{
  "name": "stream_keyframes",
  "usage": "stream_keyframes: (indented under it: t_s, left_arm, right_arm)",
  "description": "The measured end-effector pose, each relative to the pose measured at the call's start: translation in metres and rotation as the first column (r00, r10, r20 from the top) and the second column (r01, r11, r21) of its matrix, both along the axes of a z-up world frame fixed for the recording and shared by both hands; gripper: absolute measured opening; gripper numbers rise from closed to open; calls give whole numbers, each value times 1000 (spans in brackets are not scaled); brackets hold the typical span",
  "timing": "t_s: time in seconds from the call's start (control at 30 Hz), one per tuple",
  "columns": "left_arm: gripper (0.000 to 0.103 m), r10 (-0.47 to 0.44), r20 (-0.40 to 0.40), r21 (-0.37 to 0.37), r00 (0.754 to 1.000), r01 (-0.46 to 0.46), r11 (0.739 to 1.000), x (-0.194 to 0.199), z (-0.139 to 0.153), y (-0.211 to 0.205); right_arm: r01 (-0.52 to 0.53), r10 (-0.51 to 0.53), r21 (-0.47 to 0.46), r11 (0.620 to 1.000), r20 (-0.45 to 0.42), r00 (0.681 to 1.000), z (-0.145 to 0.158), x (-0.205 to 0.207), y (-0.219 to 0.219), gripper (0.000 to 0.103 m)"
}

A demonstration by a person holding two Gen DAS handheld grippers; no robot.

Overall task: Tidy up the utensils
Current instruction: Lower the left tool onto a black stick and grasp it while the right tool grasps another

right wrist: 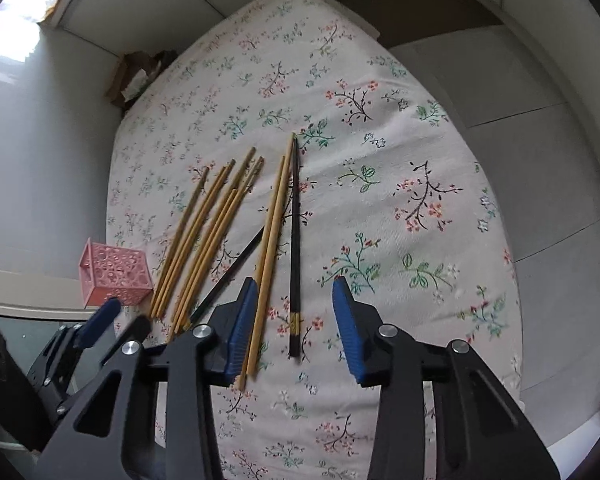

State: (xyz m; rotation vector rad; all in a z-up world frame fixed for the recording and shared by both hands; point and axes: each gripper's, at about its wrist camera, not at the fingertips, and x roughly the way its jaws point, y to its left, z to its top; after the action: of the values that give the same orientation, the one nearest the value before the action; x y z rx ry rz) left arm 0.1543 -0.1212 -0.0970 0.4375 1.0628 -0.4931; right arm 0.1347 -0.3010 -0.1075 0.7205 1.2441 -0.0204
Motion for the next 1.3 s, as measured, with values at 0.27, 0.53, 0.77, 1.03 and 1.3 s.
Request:
stream_keyframes:
  t_s: [0.27, 0.53, 0.77, 1.03, 1.3]
  left_arm:
    - [22, -119, -94, 89, 988, 128, 988, 21, -51, -28]
    - [15, -129, -148, 184, 981, 155, 971, 38, -87, -39]
    - [4, -99, -210, 131, 973, 129, 983, 44, -90, -35]
    - [4, -41, -190, 15, 981, 45, 999, 40, -64, -10]
    - [4, 5, -95, -102, 995, -15, 995, 27, -19, 13]
  right_arm:
    - [-45, 45, -31, 999, -12, 999, -7, 22, -6, 34]
    - [-61, 60, -44, 997, -25, 998, -17, 34, -7, 34]
    - [-83, 82, -34, 996, -45, 996, -28, 41, -1, 34]
    - [-113, 107, -63, 992, -92, 990, -44, 51, 9, 31]
    - [-143, 134, -81, 986, -110, 985, -56, 65, 25, 25]
